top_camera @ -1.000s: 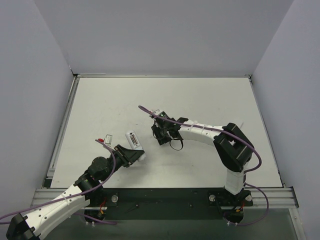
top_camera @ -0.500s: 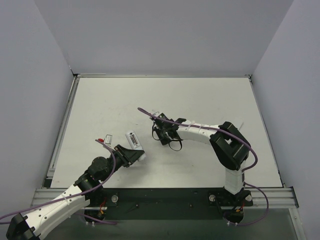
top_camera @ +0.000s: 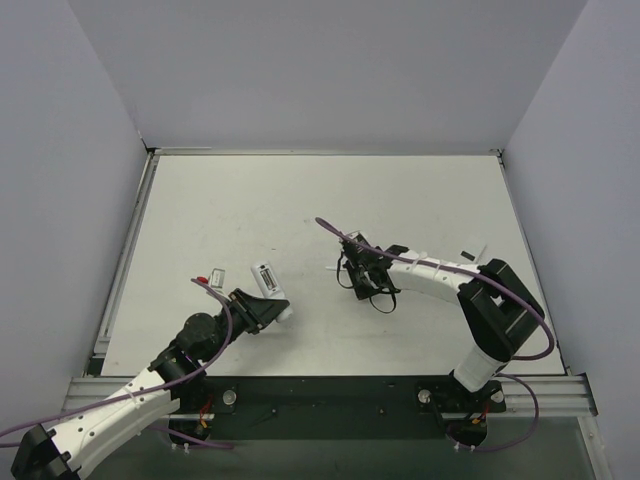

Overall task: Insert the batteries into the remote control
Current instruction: Move the battery to the center of the board.

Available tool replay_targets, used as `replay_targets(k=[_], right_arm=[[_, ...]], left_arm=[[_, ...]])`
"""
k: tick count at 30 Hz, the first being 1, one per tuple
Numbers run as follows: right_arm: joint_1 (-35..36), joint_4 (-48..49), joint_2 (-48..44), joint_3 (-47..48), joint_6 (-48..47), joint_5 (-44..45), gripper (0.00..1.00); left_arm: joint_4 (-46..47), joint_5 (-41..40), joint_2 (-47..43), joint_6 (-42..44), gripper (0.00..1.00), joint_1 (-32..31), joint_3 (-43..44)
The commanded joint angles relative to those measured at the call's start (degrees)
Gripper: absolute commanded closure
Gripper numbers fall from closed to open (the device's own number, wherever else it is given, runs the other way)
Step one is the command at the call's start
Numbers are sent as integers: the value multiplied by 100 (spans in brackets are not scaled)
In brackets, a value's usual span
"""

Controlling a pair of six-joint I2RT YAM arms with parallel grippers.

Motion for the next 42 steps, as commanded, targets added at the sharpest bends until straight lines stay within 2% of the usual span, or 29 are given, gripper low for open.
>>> replay_targets(k=[1, 12, 29, 42], right_arm=[[-33, -279, -219, -138, 272, 172, 97], [-69, -315, -351, -340, 465, -153, 80], [-69, -78, -342, -375, 588, -716, 79], [-86, 476, -52, -349, 694, -769, 78]], left_arm=[[609, 89, 144, 47, 100, -3, -271], [644, 124, 205, 55, 100, 6, -244], [583, 142, 135, 47, 100, -3, -253], [504, 124, 47, 29, 100, 6, -253]])
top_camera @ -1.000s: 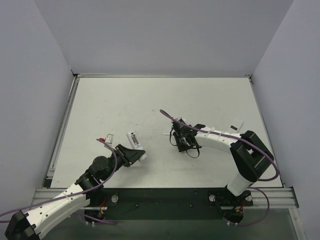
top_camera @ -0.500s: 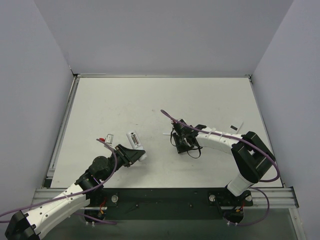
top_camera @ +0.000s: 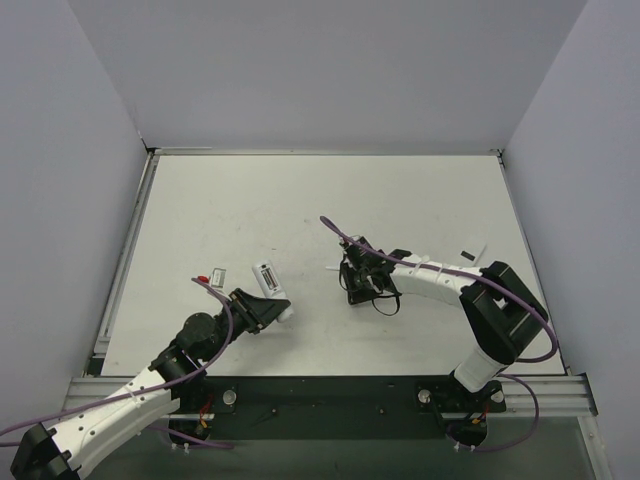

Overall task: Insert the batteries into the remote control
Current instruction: Move the battery to the center of the board.

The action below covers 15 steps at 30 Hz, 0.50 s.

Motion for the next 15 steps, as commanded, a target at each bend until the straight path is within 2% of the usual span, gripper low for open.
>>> replay_targets(k=[1, 8, 10, 11, 15], right_arm=[[-47, 203, 167, -10, 110, -21, 77], [-65, 379, 255, 218, 40, -416, 75], [-47, 327, 141, 306, -249, -591, 75], [-47, 144, 114, 367, -442, -688, 71], [-47, -648, 88, 929, -1470, -646, 66]], left_arm=[[285, 33, -108, 29, 100, -3, -262], [241, 41, -126, 38, 100, -3, -235], [206, 41, -134, 47, 100, -3, -218], [197, 41, -143, 47, 100, -3, -218], [180, 68, -161, 73, 100, -3, -192]])
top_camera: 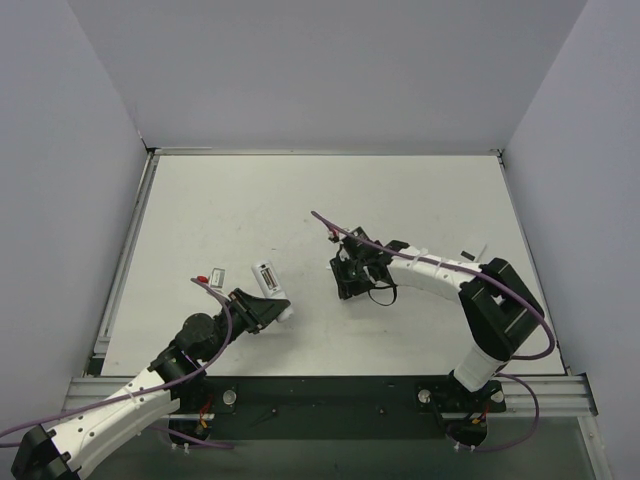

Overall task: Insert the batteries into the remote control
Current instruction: Move the battery to the center of the board, then adjust the battery at the center of the board.

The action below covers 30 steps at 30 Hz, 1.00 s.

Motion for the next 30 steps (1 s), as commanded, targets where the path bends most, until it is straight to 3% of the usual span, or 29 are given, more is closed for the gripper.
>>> replay_targets(k=[1, 5, 10, 16, 30], right_arm=[[-34, -837, -96, 624, -1228, -62, 65], [-122, -1117, -123, 808, -2115, -211, 51], [-262, -1374, 396, 1484, -2311, 167, 52], [-228, -1400, 1002, 2074, -1865, 281, 71], [63, -996, 1644, 2206, -1319, 861, 79]], left_arm=[[219, 76, -65, 97, 100, -3, -191], [140, 103, -56, 229, 100, -3, -42], [78, 190, -29, 378, 100, -3, 19], [43, 235, -135, 361, 100, -3, -16], [-150, 182, -434, 317, 100, -3, -86]])
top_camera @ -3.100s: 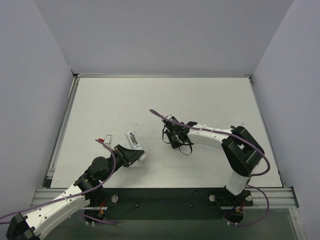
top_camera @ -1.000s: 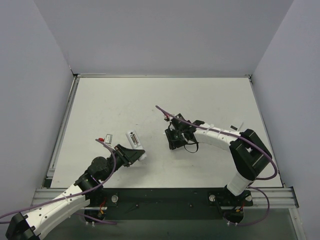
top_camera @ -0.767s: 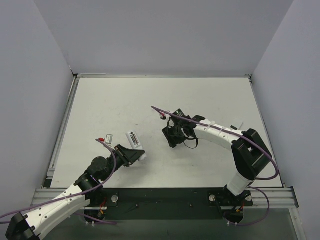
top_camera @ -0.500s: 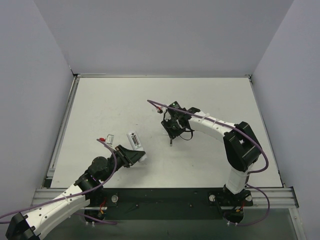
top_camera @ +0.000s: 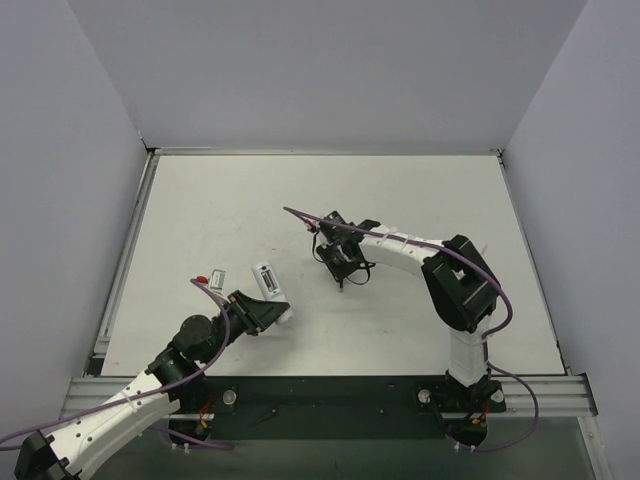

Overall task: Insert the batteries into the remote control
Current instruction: Adjust the battery at the center of the board.

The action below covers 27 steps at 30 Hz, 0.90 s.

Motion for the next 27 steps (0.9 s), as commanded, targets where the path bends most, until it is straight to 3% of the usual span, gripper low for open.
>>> replay_targets(k=[1, 12, 27], right_arm=[[58, -36, 158, 174, 133, 317, 79], [-47, -159, -96, -292, 589, 774, 91], [-267, -318, -615, -986, 1082, 600, 91]], left_arm=[[138, 40, -51, 96, 100, -3, -86], [129, 22, -69, 88, 100, -3, -86], [191, 40, -7, 96, 100, -3, -86]])
